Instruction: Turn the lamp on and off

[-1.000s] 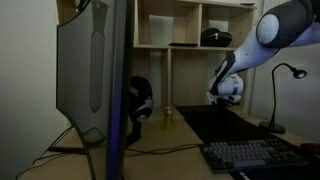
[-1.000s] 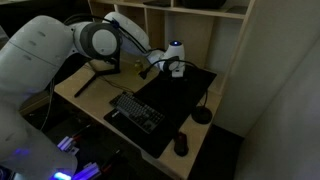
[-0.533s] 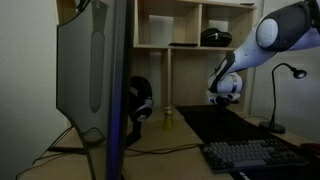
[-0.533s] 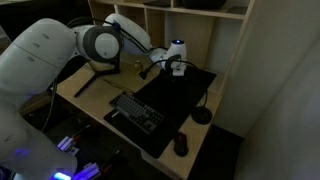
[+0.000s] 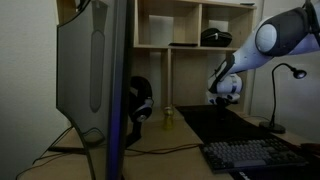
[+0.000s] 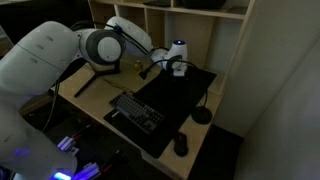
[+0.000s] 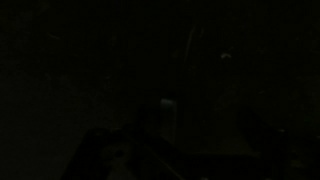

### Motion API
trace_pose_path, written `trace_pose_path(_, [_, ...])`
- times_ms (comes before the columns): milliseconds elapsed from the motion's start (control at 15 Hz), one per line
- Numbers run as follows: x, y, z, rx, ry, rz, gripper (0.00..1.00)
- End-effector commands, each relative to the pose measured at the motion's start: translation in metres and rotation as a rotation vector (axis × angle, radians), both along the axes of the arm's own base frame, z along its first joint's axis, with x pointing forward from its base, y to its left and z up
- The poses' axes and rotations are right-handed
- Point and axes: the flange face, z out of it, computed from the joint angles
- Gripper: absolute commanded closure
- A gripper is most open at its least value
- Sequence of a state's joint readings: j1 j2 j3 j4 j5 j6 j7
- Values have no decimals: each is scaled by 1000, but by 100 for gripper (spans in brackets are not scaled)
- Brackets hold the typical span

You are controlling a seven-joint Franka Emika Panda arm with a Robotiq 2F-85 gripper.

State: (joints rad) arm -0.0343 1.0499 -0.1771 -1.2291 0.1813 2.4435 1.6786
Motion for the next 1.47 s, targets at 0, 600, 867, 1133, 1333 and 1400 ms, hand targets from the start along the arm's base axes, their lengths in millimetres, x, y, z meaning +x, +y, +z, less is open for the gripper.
trace_pose_path(0, [4,-4,-7,4,15,-7,40])
trace_pose_path(600, [0,-17,-14,-12,36,-23,0])
trace_pose_path(867, [2,-15,-11,-18,31,-13,32])
trace_pose_path(1133, [4,-15,-7,-18,39,-13,60])
trace_pose_path(1333, [4,-17,-7,-17,41,-12,82])
trace_pose_path(1400, [3,-17,-7,-16,43,-12,90])
